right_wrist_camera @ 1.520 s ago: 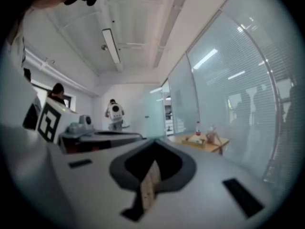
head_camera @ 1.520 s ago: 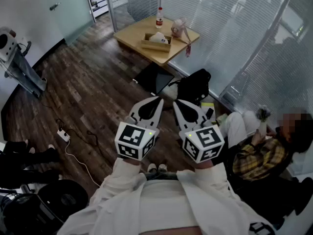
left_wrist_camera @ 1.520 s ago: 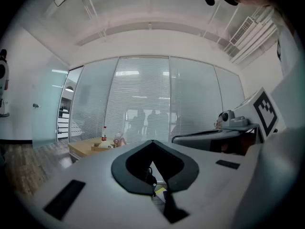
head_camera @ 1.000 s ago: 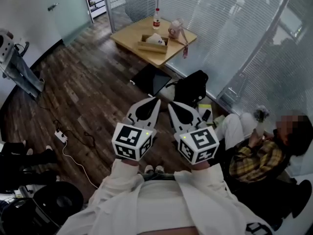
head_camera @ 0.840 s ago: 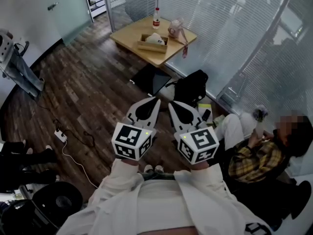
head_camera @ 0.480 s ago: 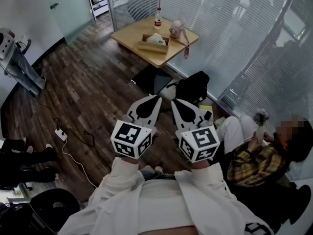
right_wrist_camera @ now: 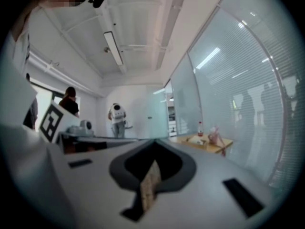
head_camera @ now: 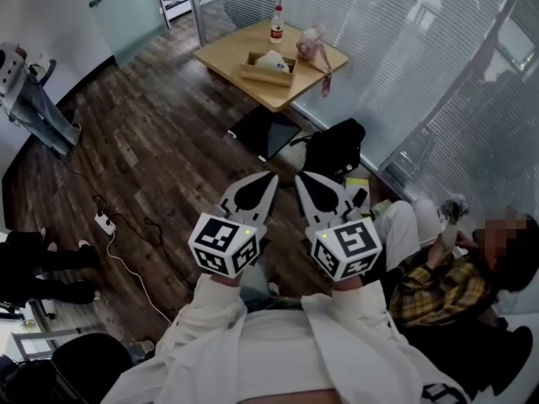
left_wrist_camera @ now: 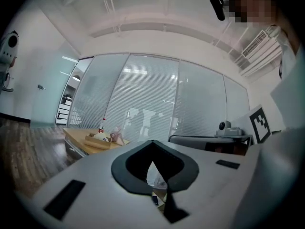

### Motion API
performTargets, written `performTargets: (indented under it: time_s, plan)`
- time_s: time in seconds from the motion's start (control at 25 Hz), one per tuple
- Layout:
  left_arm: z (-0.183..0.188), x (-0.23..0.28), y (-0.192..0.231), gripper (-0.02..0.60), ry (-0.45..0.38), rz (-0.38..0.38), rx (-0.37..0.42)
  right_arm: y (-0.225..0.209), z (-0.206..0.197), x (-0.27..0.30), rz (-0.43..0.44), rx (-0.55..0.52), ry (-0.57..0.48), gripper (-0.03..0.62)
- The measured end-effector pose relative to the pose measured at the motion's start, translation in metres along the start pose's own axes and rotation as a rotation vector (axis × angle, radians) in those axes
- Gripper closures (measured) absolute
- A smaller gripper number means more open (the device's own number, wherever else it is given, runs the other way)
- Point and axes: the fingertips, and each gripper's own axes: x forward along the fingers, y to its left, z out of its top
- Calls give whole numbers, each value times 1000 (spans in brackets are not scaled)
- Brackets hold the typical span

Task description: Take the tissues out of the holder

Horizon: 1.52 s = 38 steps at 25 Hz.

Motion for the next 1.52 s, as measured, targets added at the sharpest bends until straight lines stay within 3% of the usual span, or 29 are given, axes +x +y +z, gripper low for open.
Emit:
performTargets:
  time_s: [0.16, 0.64, 0.84, 1.2, 1.52]
  plan:
    - [-1, 13, 22, 574, -9, 20, -6, -7, -5, 20, 9, -8, 13, 582]
    - [35, 80, 130, 572, -9, 29, 2, -63, 21, 123, -109, -25, -33, 582]
    - [48, 113, 167, 572, 5, -13, 5, -91, 39, 165, -183, -11, -90, 582]
    - [64, 152, 225, 572, 17, -90, -21, -117, 45, 238, -220, 6, -85, 582]
    - [73, 162, 268, 572, -21, 9, -5, -127, 51, 253, -276, 3, -108, 582]
